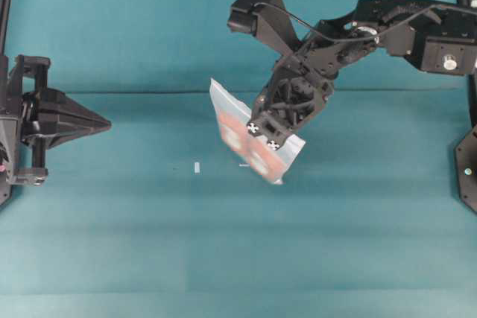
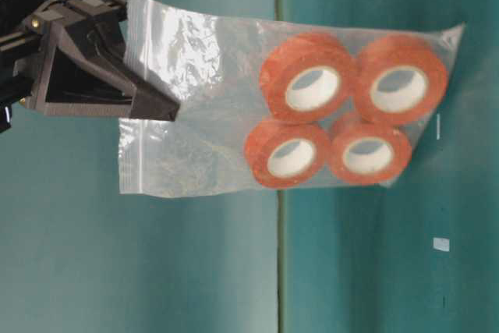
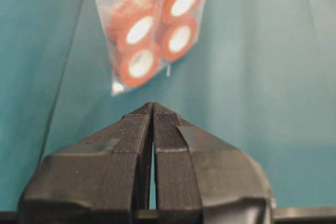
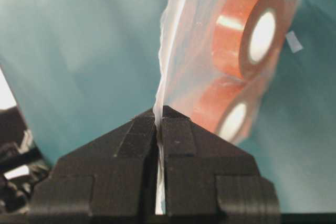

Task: Hand over the clear zip bag and make it stand upright.
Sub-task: 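Raise the bag with the right gripper so it hangs vertically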

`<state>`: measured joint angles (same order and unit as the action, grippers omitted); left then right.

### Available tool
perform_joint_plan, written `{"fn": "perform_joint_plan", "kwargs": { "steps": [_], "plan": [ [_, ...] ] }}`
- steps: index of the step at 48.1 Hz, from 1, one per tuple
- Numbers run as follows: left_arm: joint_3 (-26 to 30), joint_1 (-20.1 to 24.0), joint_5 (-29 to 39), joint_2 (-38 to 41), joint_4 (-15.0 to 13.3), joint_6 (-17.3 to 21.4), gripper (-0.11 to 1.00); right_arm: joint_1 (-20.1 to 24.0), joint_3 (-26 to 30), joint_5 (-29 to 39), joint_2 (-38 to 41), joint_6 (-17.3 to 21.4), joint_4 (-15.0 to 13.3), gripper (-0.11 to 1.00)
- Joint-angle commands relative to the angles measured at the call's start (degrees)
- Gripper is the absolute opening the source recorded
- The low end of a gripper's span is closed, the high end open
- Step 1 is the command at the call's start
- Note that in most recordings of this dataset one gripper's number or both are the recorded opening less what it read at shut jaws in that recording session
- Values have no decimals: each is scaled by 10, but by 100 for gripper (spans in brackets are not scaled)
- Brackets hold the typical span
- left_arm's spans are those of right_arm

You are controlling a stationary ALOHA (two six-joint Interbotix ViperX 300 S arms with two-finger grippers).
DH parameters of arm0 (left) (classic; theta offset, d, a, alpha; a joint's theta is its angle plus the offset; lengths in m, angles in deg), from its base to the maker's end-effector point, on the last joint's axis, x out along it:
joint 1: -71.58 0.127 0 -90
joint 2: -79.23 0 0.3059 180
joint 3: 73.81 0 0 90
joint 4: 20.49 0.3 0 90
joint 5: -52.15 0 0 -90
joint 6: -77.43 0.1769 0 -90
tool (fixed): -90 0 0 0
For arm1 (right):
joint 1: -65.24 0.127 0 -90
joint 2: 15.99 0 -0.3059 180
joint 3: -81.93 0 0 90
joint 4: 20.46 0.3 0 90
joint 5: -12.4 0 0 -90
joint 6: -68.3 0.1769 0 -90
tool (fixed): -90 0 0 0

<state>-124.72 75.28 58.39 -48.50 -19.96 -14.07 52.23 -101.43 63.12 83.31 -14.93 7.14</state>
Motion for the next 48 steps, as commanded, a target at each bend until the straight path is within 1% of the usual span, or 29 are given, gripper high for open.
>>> {"fn": "perform_joint_plan", "kwargs": {
  "steps": [1, 8, 27, 35, 48],
  "plan": [
    [12, 0, -2, 3, 1, 1, -1, 2, 13, 9, -7, -25, 2, 0],
    [11, 0, -3, 2, 1, 0, -1, 2, 7, 19, -6, -56, 1, 0],
    [12, 0, -5, 2, 1, -1, -1, -3, 8, 24, -3, -117, -1, 1],
    [12, 0, -5, 3, 1, -1, -1, -1, 19, 25, 1, -151, -1, 1],
    [12, 0, -5, 2, 1, -1, -1, -1, 54, 62, 18, -185, -1, 0]
  ]
}}
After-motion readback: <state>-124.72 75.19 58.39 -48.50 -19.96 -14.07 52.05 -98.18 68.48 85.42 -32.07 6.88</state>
